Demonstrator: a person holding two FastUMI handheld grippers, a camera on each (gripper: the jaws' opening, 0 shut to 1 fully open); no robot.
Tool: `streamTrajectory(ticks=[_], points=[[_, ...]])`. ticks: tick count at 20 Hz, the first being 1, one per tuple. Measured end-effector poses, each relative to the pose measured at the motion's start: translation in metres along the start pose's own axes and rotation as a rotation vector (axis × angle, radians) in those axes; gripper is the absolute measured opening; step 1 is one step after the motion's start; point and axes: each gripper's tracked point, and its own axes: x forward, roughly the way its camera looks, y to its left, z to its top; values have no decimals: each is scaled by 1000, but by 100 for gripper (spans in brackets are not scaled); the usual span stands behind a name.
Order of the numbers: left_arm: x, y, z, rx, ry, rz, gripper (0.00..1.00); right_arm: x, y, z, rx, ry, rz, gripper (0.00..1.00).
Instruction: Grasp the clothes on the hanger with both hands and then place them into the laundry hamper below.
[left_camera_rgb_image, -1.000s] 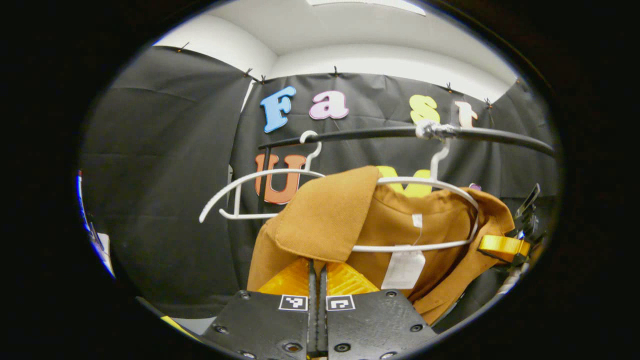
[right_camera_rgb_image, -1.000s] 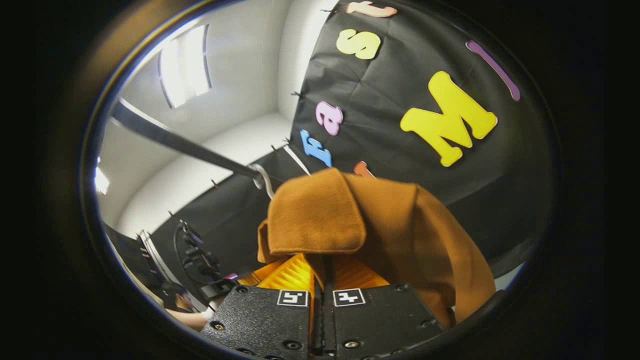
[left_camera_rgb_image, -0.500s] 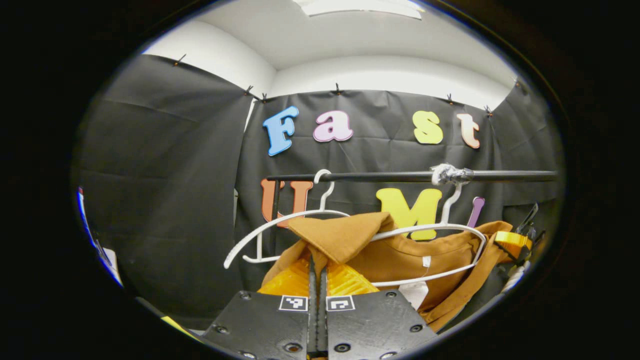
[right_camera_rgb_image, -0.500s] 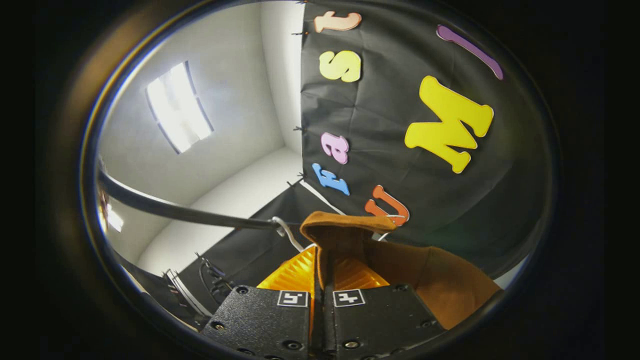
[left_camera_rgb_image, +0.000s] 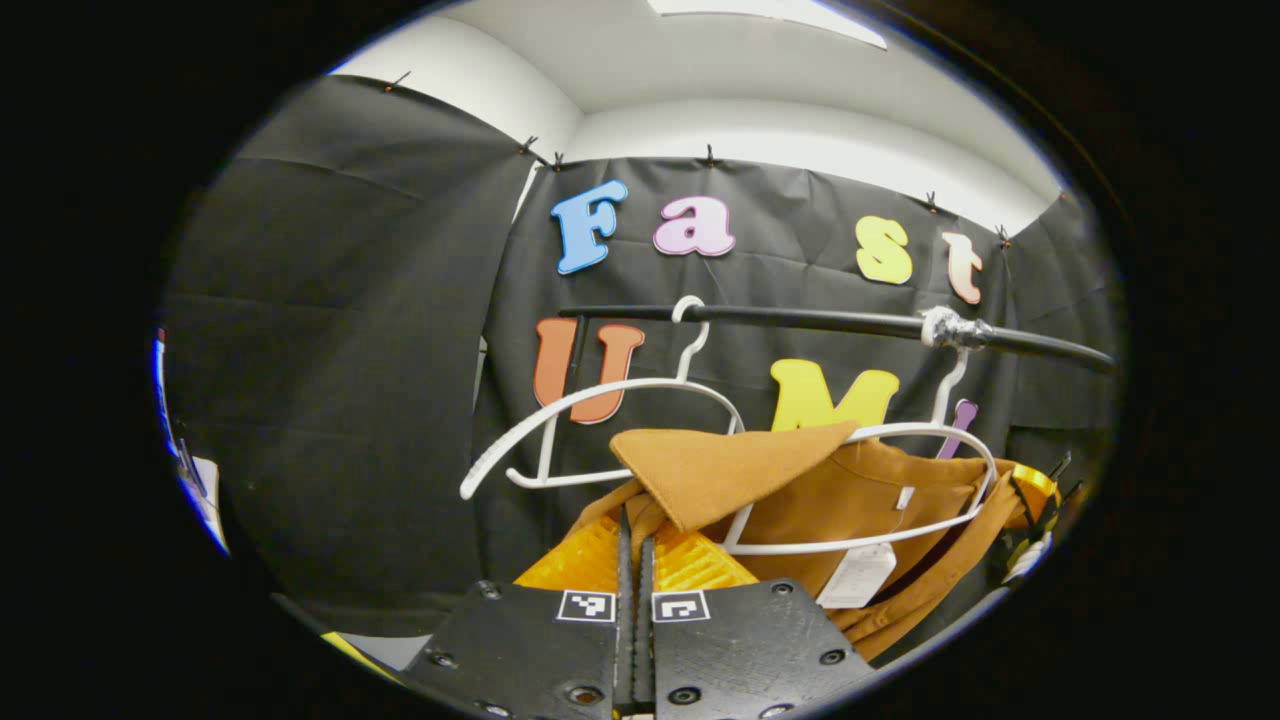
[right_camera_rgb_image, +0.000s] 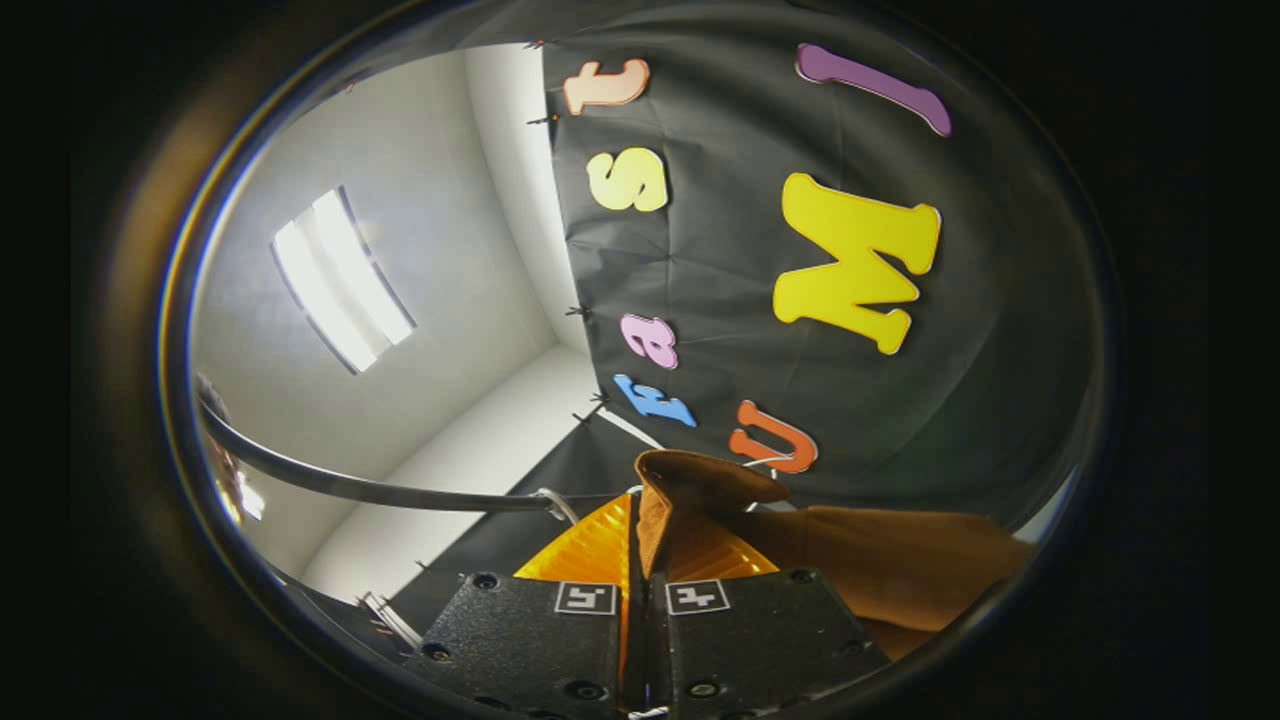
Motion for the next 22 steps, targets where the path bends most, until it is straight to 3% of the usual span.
streamTrajectory(ticks=[1, 6, 8, 9, 10, 15, 16, 17, 19, 20, 21, 22], points=[[2, 0, -3, -8, 11, -6, 0, -3, -3, 2, 11, -8, -4, 6], [10, 0, -6, -33, 28, -26, 0, -2, -7, 18, 47, -48, 10, 6], [12, 1, -4, -36, 28, -27, 0, -2, -6, 26, 32, -56, 11, 6], [13, 1, 1, -41, 20, -28, 5, -1, -1, 28, 17, -61, 22, 6], [13, 1, 6, -48, 9, -31, 0, 0, 3, 33, -5, -64, 26, 6], [20, -3, 21, -49, -11, -54, 0, 6, 11, 46, -72, -72, 29, 6], [19, -5, 21, -56, -10, -62, 5, 7, 15, 51, -68, -80, 46, 6], [20, -9, 22, -61, -9, -72, 0, 7, 23, 53, -62, -84, 67, 6], [21, -15, 25, -44, -18, -86, 0, 0, 26, 56, -69, -83, 85, 6], [21, -18, 25, -40, -17, -93, 5, -1, 26, 57, -76, -86, 90, 6], [19, -19, 23, -38, -16, -101, 0, -4, 27, 58, -83, -92, 86, 5], [19, -19, 21, -41, -14, -109, 5, -5, 21, 59, -77, -100, 75, 5]])
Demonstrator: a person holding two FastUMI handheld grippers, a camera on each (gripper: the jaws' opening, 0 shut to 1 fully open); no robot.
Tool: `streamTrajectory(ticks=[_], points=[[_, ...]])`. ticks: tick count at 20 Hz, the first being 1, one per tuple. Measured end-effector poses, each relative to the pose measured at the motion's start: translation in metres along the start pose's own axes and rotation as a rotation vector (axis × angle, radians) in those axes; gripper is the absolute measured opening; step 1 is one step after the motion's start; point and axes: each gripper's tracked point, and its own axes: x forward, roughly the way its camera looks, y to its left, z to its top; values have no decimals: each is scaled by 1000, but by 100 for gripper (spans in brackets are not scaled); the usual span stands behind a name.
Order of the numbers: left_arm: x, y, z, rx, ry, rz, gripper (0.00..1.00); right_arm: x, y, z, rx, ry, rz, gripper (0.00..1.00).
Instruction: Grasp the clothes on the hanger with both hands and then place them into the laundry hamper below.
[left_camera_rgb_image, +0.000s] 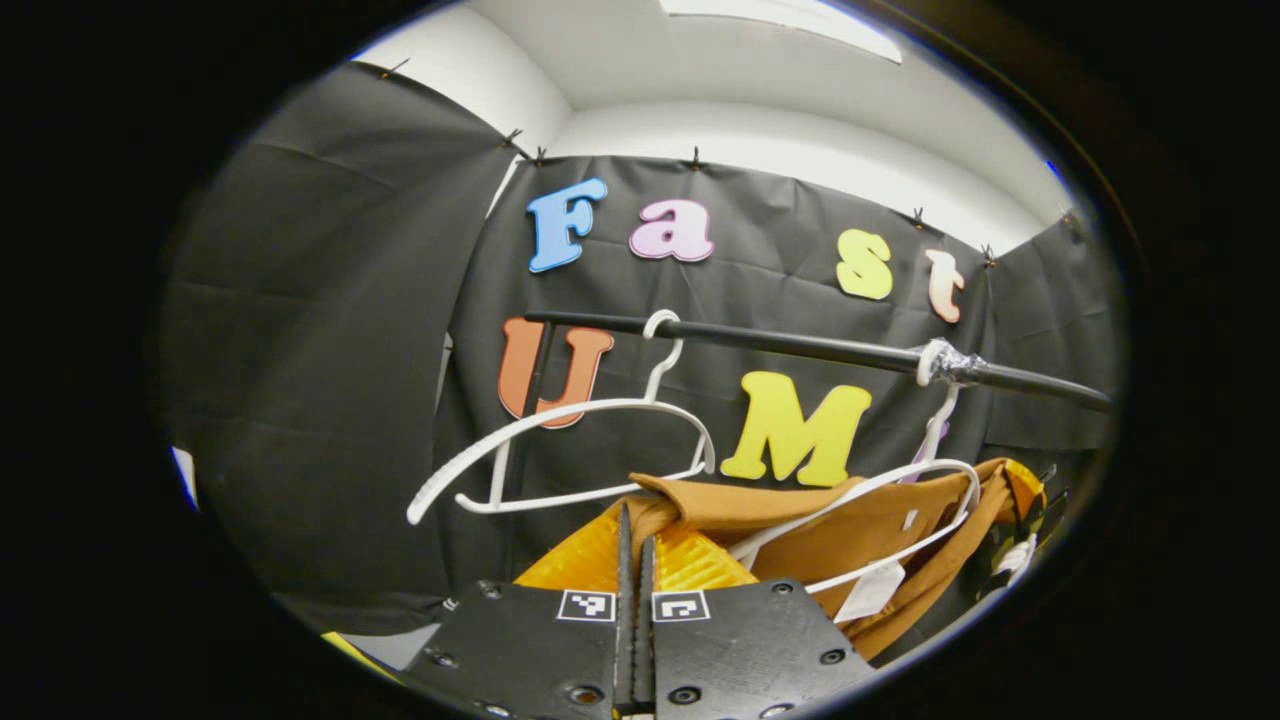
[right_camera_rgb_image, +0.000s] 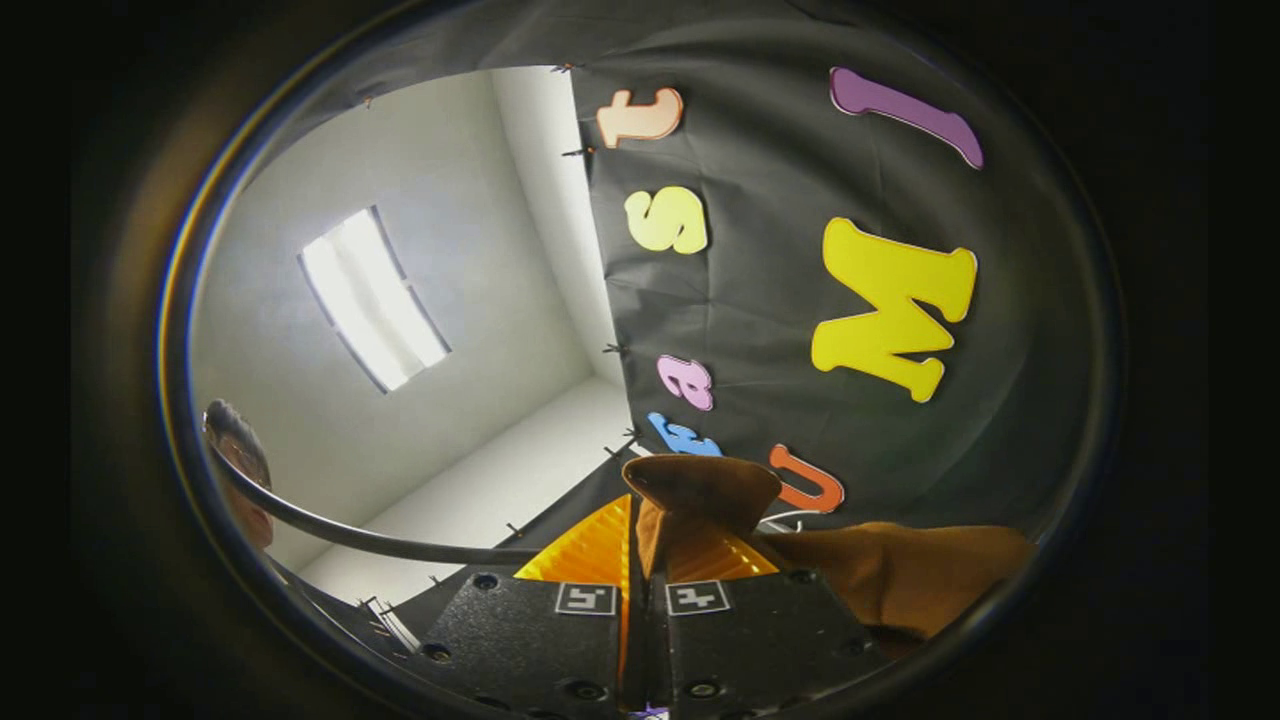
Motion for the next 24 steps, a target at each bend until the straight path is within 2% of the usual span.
streamTrajectory(ticks=[1, 4, 5, 6, 8, 10, 11, 12, 13, 14, 15, 16, 18, 19, 23, 24], points=[[0, 0, -1, -9, 5, -5, 0, -3, -8, -1, 9, -9, -27, 6], [2, 0, -11, -65, 22, -16, 0, -16, -38, -6, 30, -21, -112, 6], [-1, 0, -15, -71, 27, -18, 5, -19, -46, -10, 46, -27, -135, 6], [-4, 2, -17, -69, 26, -20, 0, -21, -52, -14, 67, -30, -151, 6], [-3, 4, -18, -79, 21, -24, 0, -28, -59, -20, 93, -40, -171, 6], [-4, 3, -19, -96, 21, -32, 5, -32, -66, -24, 106, -41, -193, 6], [-5, 4, -21, -101, 26, -32, 5, -32, -74, -29, 92, -24, -227, 6], [-6, 5, -27, -102, 34, -28, 0, -34, -87, -36, 75, -5, -276, 6], [-6, 8, -32, -98, 47, -17, 0, -35, -91, -45, 71, 15, -304, 6], [-7, 12, -38, -92, 57, 2, 5, -37, -91, -53, 70, 29, -311, 6], [-8, 16, -43, -95, 65, 16, 5, -41, -90, -58, 66, 40, -320, 6], [-12, 18, -50, -100, 77, 24, 0, -43, -91, -65, 61, 59, -334, 6], [-21, 29, -65, -92, 106, 50, 0, -54, -98, -81, 51, 92, -368, 6], [-25, 32, -72, -88, 123, 61, 5, -60, -98, -88, 54, 106, -378, 6], [-45, 47, -107, -73, 199, 107, 5, -82, -101, -119, 82, 147, -421, 6], [-51, 52, -117, -78, 227, 116, 0, -85, -102, -126, 89, 148, -439, 6]])
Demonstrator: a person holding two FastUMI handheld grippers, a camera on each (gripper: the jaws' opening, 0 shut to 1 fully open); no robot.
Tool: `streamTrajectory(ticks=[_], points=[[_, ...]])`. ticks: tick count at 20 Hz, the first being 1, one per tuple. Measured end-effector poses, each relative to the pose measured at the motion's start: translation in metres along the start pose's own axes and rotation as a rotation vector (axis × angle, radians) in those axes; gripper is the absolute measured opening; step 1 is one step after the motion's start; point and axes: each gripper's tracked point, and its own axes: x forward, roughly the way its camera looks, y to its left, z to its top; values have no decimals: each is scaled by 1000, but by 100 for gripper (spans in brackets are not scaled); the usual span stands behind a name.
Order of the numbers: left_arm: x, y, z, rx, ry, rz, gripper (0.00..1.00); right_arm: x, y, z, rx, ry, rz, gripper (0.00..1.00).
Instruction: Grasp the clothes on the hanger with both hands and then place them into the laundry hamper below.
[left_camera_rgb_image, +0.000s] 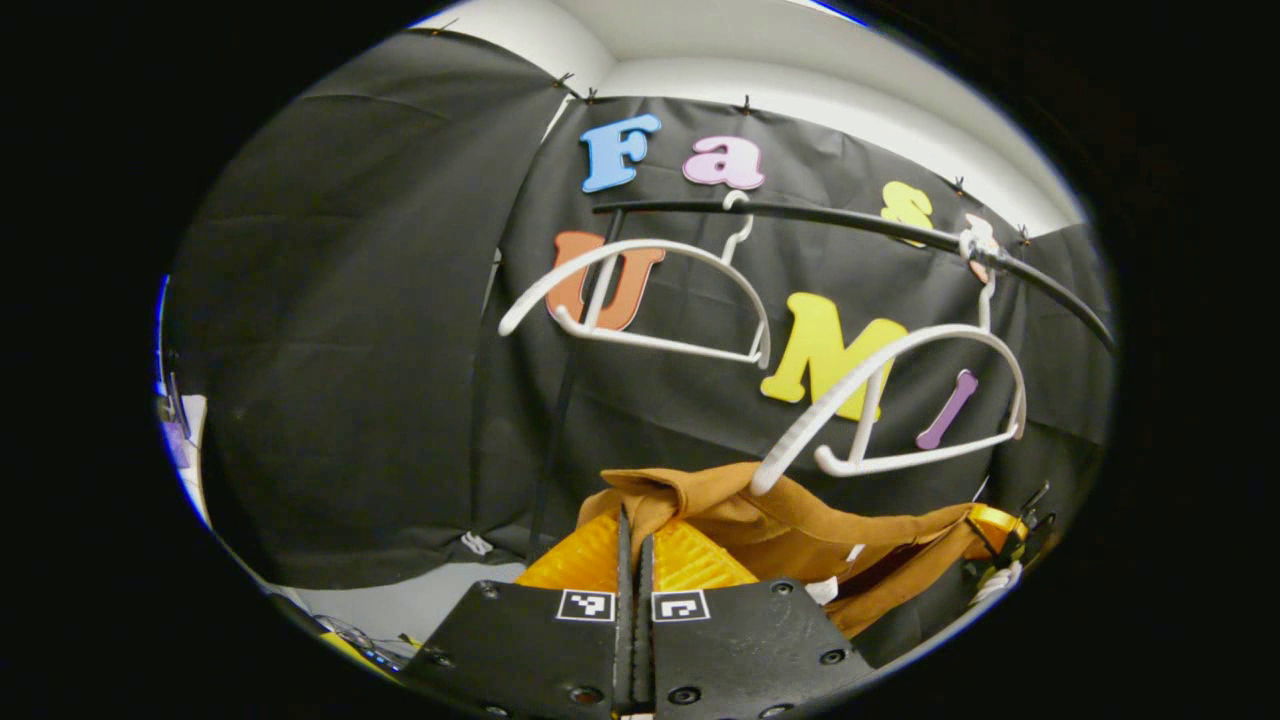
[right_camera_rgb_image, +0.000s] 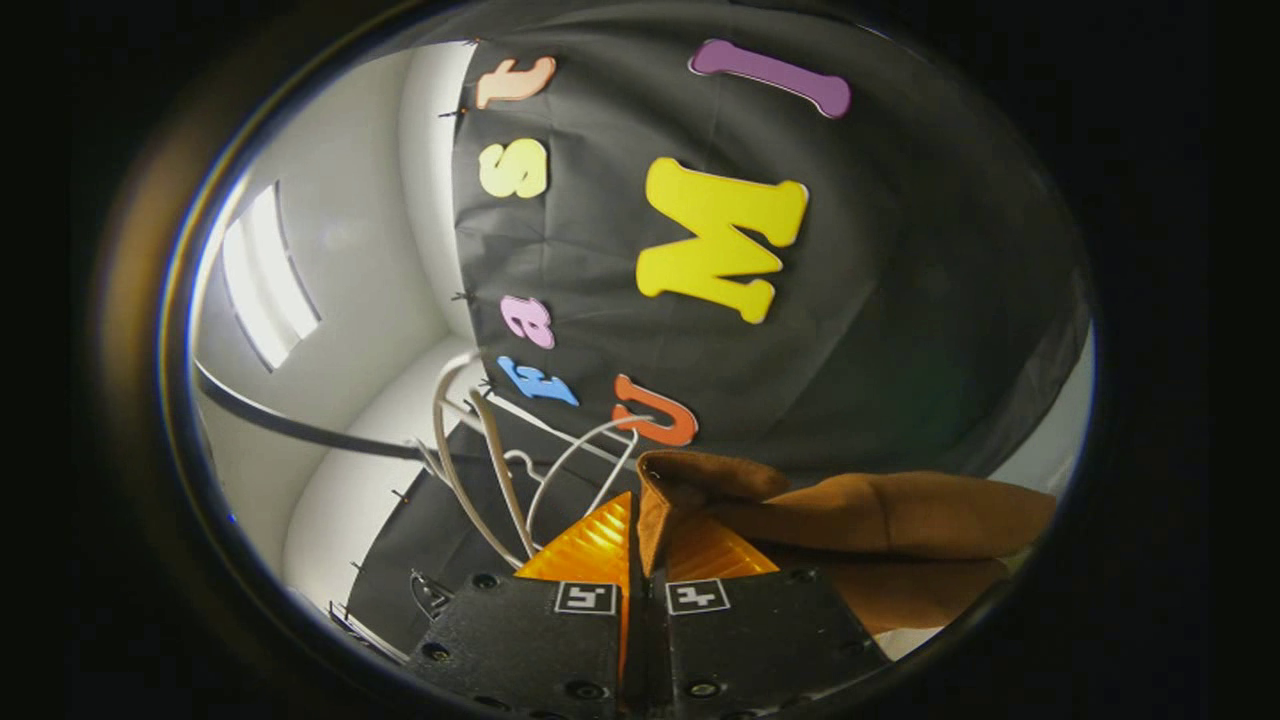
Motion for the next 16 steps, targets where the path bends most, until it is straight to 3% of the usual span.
streamTrajectory(ticks=[1, 3, 7, 11, 16], points=[[-5, 2, -11, -14, 33, -4, 5, -3, -2, -7, 13, -4, -19, 6], [-16, 0, -27, -12, 68, -32, 0, -10, 6, -27, 9, -8, -28, 6], [-24, -11, -42, 103, 121, -105, 0, -18, 28, -66, -74, -26, -45, 6], [-38, -52, -34, 197, 132, -242, 0, -18, 58, -92, -78, -74, -30, 6], [-67, -117, -5, 229, 81, -419, 0, 0, 128, -141, -155, -27, 40, 6]])
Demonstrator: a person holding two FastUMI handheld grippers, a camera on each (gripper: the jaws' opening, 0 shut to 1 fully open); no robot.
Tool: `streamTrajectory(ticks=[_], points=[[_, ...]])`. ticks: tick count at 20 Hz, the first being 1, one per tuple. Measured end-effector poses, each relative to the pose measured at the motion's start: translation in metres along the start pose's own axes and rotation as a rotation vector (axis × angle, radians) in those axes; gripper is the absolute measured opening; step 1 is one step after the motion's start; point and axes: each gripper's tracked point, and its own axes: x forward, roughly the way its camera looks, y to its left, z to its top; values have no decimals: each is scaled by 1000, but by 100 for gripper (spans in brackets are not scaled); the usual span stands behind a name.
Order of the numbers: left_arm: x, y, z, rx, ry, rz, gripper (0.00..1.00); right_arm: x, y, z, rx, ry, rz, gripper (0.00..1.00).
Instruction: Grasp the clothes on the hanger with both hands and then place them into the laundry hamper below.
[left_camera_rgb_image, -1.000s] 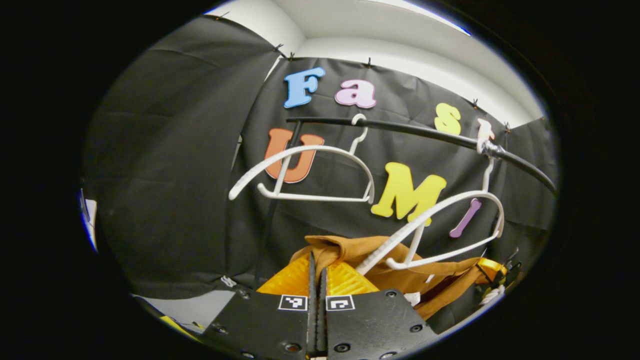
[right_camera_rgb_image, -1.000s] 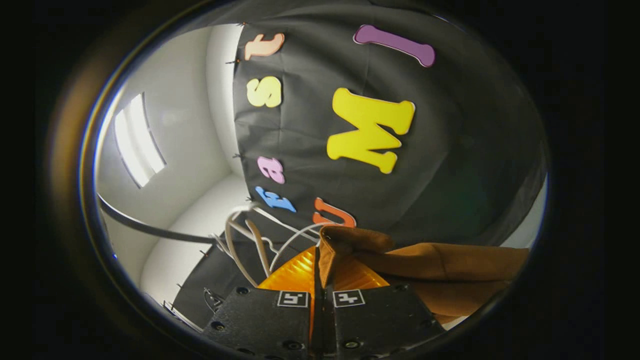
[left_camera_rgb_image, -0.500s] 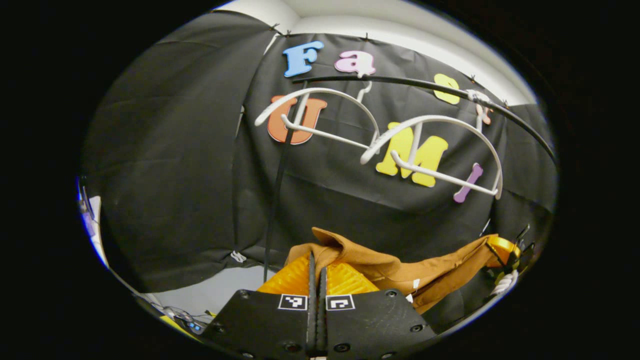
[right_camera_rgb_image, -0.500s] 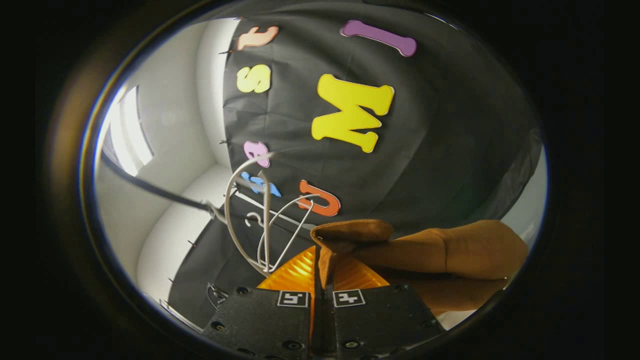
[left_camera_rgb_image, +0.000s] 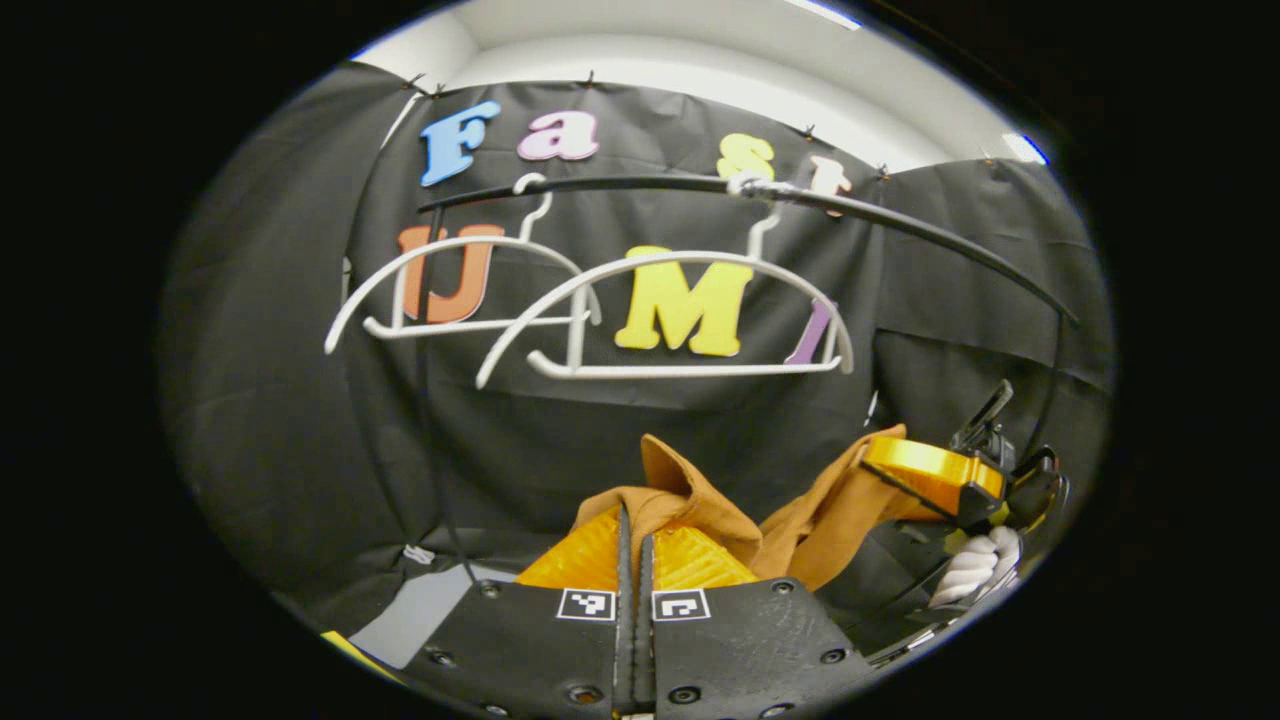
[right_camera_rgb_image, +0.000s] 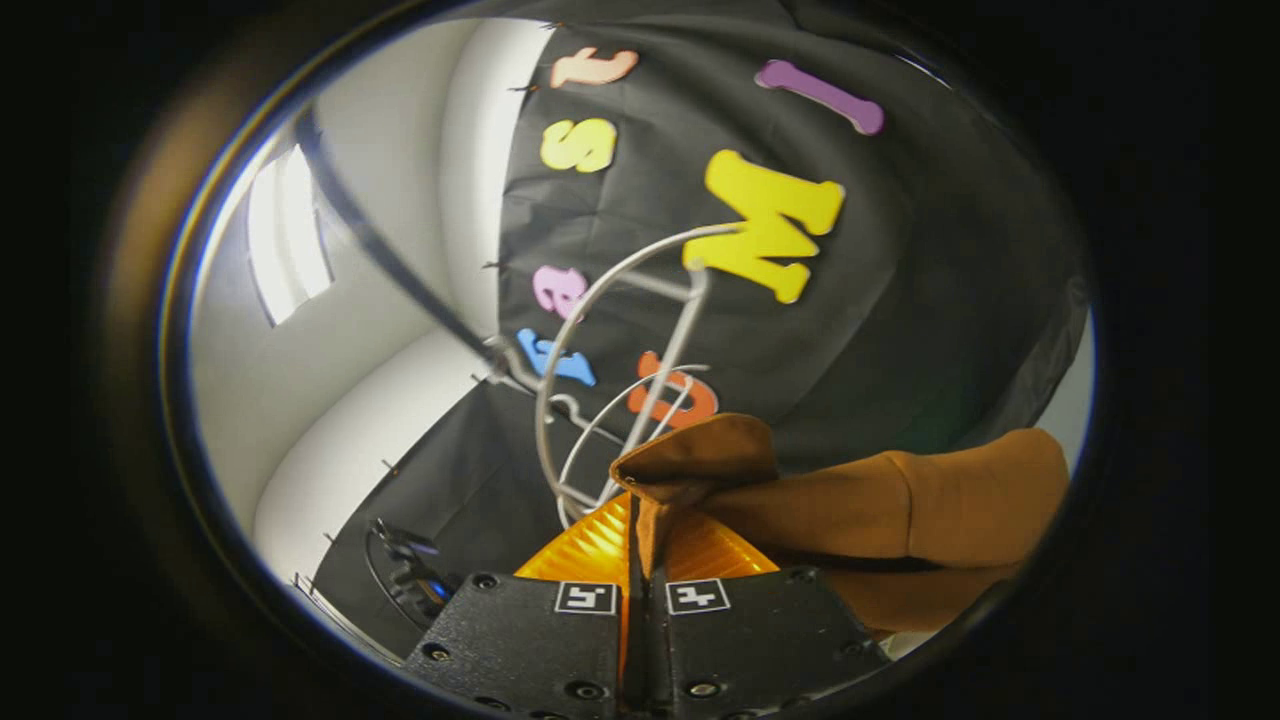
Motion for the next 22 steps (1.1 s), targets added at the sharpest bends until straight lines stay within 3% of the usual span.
streamTrajectory(ticks=[2, 3, 4, 8, 9, 10, 13, 14, 16, 18, 19, 20, 22], points=[[-1, -18, 9, 18, -19, -45, 0, 8, 32, -20, -28, 38, 46, 6], [0, -26, 10, 26, -22, -67, 5, 12, 46, -29, -31, 58, 75, 6], [3, -34, 9, 29, -24, -79, 0, 18, 56, -37, -34, 77, 92, 6], [2, -39, -14, 28, 1, -79, 5, 16, 51, -75, -56, 152, 85, 6], [4, -38, -22, 27, 15, -75, 0, 14, 43, -77, -41, 156, 73, 6], [5, -37, -33, 24, 33, -76, 5, 12, 34, -80, -24, 162, 60, 6], [11, -33, -65, 16, 85, -65, 5, 6, -1, -91, 10, 191, 1, 6], [15, -31, -77, 11, 110, -58, 0, 6, -13, -97, 10, 204, -24, 6], [24, -28, -100, -8, 156, -47, 5, 7, -37, -103, 12, 228, -67, 6], [34, -26, -123, -32, 196, -39, 0, 2, -61, -109, 30, 251, -106, 6], [37, -23, -136, -45, 220, -26, 5, 1, -74, -112, 41, 263, -130, 6], [43, -23, -147, -74, 244, -23, 0, 0, -89, -116, 48, 279, -160, 6], [50, -20, -167, -100, 272, -1, 0, -3, -114, -118, 43, 313, -211, 6]])
